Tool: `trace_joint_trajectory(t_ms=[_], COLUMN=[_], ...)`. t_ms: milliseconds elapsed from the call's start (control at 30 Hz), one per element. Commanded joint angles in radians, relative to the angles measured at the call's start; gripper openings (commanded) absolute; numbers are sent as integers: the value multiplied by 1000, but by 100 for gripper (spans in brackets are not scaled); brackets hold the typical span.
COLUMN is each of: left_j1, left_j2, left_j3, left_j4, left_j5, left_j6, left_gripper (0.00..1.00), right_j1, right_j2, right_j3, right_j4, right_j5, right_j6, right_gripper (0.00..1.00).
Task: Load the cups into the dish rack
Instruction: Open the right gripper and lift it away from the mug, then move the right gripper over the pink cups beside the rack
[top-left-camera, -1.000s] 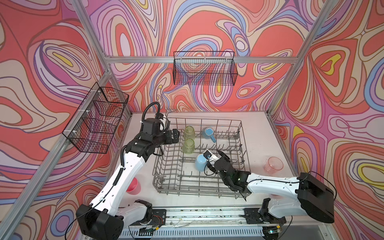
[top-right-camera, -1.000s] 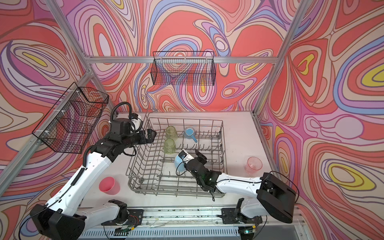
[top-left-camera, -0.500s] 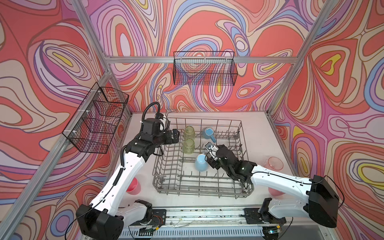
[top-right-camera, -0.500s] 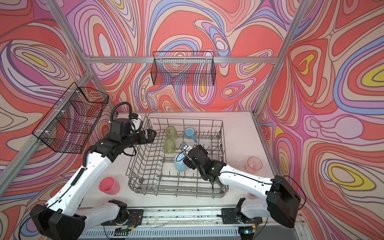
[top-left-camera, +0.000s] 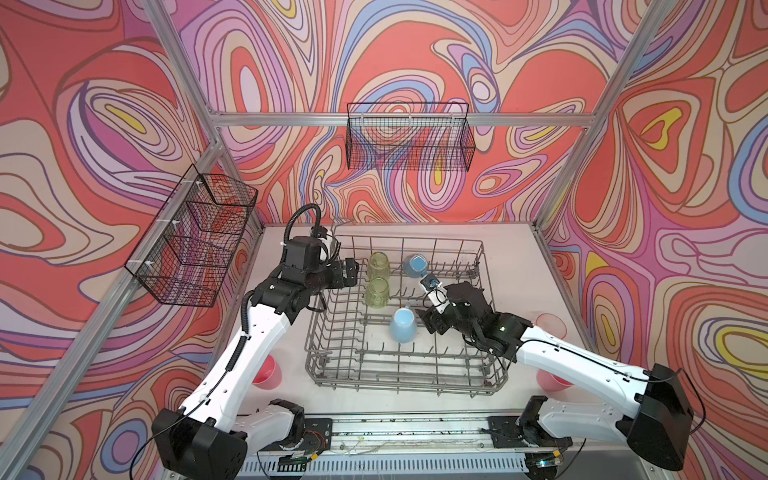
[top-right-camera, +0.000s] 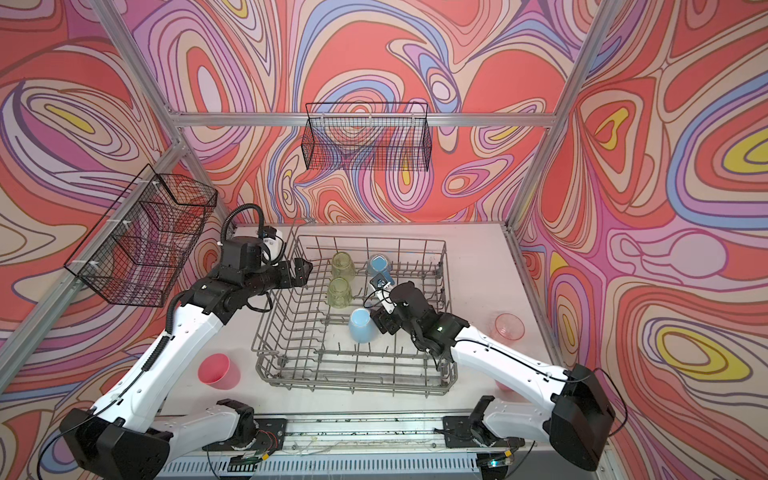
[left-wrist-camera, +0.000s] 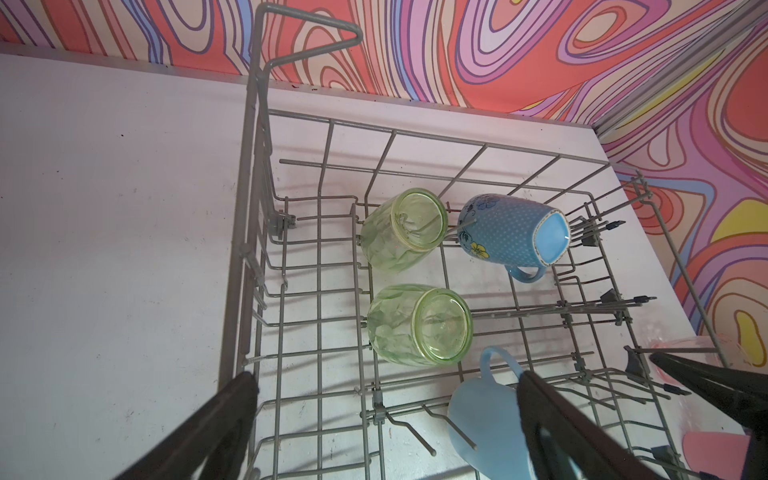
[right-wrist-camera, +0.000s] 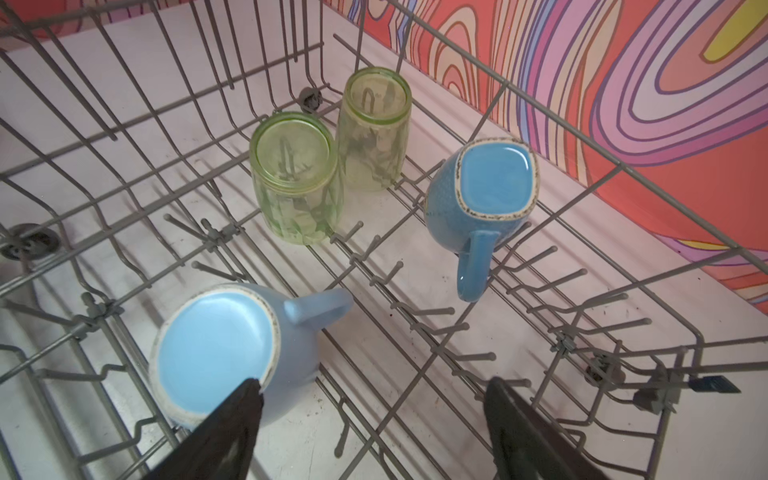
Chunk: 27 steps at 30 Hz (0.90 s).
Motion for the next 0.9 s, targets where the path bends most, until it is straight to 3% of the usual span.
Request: trace_joint_trajectory(t_ms=[0,233,433,633,867], left_j1=[11,11,12,10,10], left_j2=[12,8,-4,-41,-75], left_j3=[8,3,-5,-30,-65], left_j4=[-49,-43,-28,9,64], left_j5=[-50,-41,-4,23,119], left_j6=[15,18,35,57,79], left_gripper=[100,100,100,100,100], right_j1=[-18,-64,-128,-239,-421], right_j2=[-1,0,-17,-30,-9], right_j3=[39,89,133,185,312], right_j4=[-27,-22,-33,-89,-317], right_j5=[-139,-173,-55,58,127], right_j6=[23,62,127,288,503], right_gripper=[87,87,86,82,78])
